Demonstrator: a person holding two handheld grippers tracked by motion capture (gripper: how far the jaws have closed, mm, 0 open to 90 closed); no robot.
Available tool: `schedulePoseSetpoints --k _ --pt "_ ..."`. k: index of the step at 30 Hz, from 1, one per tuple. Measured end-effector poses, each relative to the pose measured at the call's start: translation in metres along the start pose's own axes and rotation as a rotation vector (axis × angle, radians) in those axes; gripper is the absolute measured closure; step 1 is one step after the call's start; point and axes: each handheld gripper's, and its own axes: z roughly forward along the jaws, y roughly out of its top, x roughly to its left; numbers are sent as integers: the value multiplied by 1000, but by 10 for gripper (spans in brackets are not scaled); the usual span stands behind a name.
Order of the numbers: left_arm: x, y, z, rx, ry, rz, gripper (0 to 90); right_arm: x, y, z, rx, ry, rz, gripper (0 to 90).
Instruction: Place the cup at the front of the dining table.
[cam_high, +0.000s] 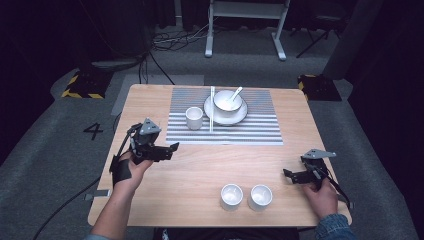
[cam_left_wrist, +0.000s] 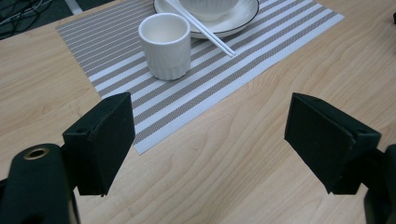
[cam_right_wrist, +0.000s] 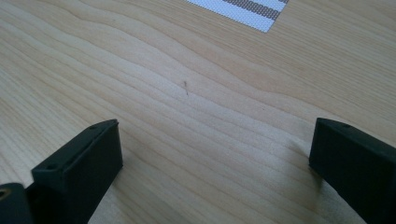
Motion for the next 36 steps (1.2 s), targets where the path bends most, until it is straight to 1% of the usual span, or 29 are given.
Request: schedulePoseSetpoints --k 1,2,3,4,6,7,8,9,11,13,15,16,17,19,22,24,27,30,31,32,34,35,36 --pt "0 -6 -5 -6 1 -8 166 0 0 0 0 0 0 27" --pt "0 -6 -5 -6 1 -8 166 0 0 0 0 0 0 27" --pt "-1 -12 -9 -9 -1 -7 166 0 0 0 0 0 0 27" --pt "-1 -12 -9 -9 -1 -7 166 0 0 0 0 0 0 27" --pt "-4 -20 -14 -9 5 6 166 0 0 0 0 0 0 27" --pt "-5 -23 -15 -9 6 6 166 0 0 0 0 0 1 27" --pt "-5 -23 -15 -9 6 6 166 0 0 0 0 0 1 27" --pt "-8 -29 -18 -6 -5 9 166 0 0 0 0 0 0 27" --pt "-10 -34 -20 0 -5 19 165 0 0 0 0 0 0 27" --pt "-11 -37 -20 3 -6 18 166 0 0 0 0 0 1 27" --pt "-15 -44 -22 12 -5 31 165 0 0 0 1 1 0 27" --pt "-15 -44 -22 12 -5 31 166 0 0 0 1 1 0 27" --pt "-18 -48 -23 15 -8 33 166 0 0 0 0 0 0 27" --pt "-19 -50 -23 19 -13 35 165 0 0 0 1 1 0 27" --pt "-24 -59 -23 33 -26 42 164 0 0 0 0 0 0 27" --pt "-25 -61 -22 38 -27 43 164 0 0 0 0 0 0 27" --pt "-29 -71 -19 56 -31 41 164 0 0 0 0 0 0 27" --pt "-30 -76 -18 68 -32 43 164 0 0 0 0 0 0 27" --pt "-31 -81 -16 78 -38 43 164 0 0 0 0 0 0 27" --pt "-31 -81 -16 78 -38 43 163 0 0 0 0 0 0 27" --pt "-33 -87 -15 90 -42 36 163 0 0 0 0 0 0 27" --pt "-33 -89 -15 94 -47 39 163 0 0 0 0 0 0 27" --pt "-33 -89 -15 94 -47 39 163 0 0 0 0 0 0 27"
